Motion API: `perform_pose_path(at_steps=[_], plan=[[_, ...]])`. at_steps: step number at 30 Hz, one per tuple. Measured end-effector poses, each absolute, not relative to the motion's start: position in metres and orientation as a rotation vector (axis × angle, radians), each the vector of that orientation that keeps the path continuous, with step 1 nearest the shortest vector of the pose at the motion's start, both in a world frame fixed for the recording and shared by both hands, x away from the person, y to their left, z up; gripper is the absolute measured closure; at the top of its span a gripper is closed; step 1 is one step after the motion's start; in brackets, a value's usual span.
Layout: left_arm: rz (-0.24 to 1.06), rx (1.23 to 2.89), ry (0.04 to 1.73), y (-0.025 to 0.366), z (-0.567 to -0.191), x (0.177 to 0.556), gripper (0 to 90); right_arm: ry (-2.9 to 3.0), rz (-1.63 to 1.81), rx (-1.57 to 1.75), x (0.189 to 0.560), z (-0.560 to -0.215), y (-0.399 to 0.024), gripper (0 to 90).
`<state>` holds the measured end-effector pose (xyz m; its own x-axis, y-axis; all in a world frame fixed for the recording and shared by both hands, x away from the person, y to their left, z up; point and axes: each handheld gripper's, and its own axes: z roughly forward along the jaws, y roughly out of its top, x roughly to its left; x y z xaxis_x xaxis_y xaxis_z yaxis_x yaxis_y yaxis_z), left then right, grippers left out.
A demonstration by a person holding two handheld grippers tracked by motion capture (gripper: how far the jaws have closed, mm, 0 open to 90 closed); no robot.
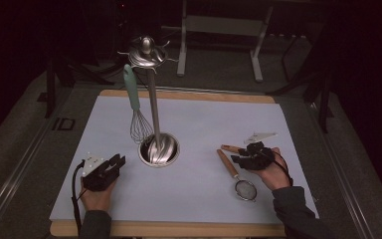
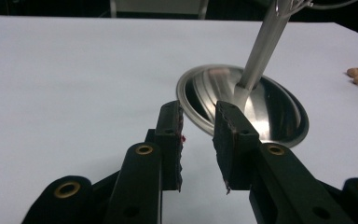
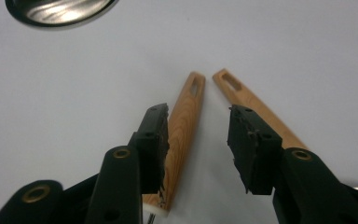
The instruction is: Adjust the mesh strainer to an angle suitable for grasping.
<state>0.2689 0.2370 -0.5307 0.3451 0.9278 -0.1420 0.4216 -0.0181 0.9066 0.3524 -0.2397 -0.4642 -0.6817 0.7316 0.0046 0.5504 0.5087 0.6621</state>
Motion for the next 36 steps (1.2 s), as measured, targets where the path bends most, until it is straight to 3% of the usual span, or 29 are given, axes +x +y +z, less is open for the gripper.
perform_pose_path(at_steps=[27,36], plan=[[0.643,1.618,1.235,0.236,-0.532,0.268,70.5,2.648,0.924,1.213,0.349,-0.502,-0.243,65.2],[0.646,1.620,1.234,0.235,-0.532,0.268,70.5,2.613,0.988,1.219,0.348,-0.494,-0.252,65.2]])
